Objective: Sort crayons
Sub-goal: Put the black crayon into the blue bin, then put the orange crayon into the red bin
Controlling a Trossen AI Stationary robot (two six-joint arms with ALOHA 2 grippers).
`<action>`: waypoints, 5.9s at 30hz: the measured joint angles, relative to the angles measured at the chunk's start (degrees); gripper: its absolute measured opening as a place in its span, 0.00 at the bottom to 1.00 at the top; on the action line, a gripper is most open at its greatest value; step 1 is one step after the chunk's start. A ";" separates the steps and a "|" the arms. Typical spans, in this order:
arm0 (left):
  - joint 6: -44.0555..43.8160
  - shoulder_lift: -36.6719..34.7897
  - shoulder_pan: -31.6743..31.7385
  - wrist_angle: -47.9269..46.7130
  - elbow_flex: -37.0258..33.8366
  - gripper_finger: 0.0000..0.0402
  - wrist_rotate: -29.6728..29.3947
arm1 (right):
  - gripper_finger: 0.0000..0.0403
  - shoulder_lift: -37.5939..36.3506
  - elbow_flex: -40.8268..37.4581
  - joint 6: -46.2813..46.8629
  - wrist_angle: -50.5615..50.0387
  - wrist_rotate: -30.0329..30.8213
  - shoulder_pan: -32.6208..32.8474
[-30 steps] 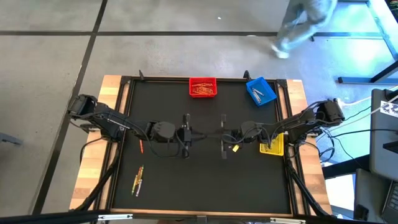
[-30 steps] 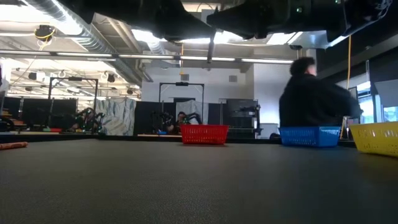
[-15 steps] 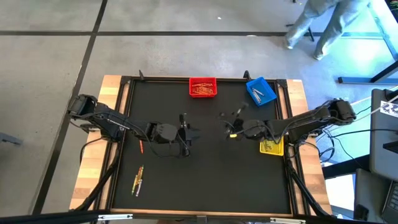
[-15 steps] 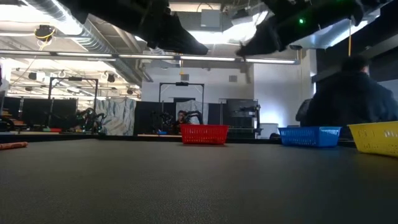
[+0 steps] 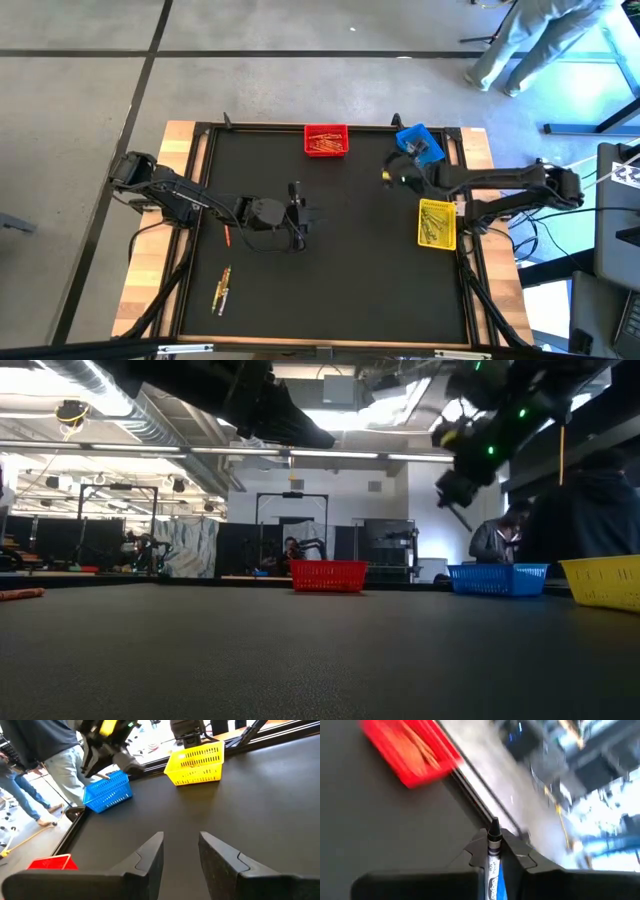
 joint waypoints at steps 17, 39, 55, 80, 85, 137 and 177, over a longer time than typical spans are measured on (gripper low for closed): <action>0.04 0.00 0.00 0.02 0.00 0.29 0.00 | 0.09 0.16 -0.35 5.48 -7.47 -8.90 -23.22; -1.08 0.00 -1.84 -2.79 0.02 0.29 -4.21 | 0.34 0.18 -0.39 7.80 -2.95 -15.03 -23.11; -49.42 -12.16 -6.85 -56.92 0.11 0.28 2.01 | 0.32 0.96 -0.39 2.80 23.68 -30.16 -1.72; -94.51 -13.84 -9.60 -75.83 -13.12 0.28 17.58 | 0.32 8.62 -0.39 -1.42 27.10 -36.52 6.51; -92.88 -13.98 -9.60 -71.60 -16.05 0.28 19.11 | 0.32 8.62 -0.39 -1.42 27.12 -36.52 6.51; -7.95 -6.28 2.55 -10.90 -3.28 0.02 -8.59 | 0.56 10.59 -0.37 3.02 36.19 -45.98 6.55; 0.42 17.88 41.42 29.44 -3.30 0.06 17.03 | 0.56 10.56 -0.37 2.87 36.07 -44.37 6.51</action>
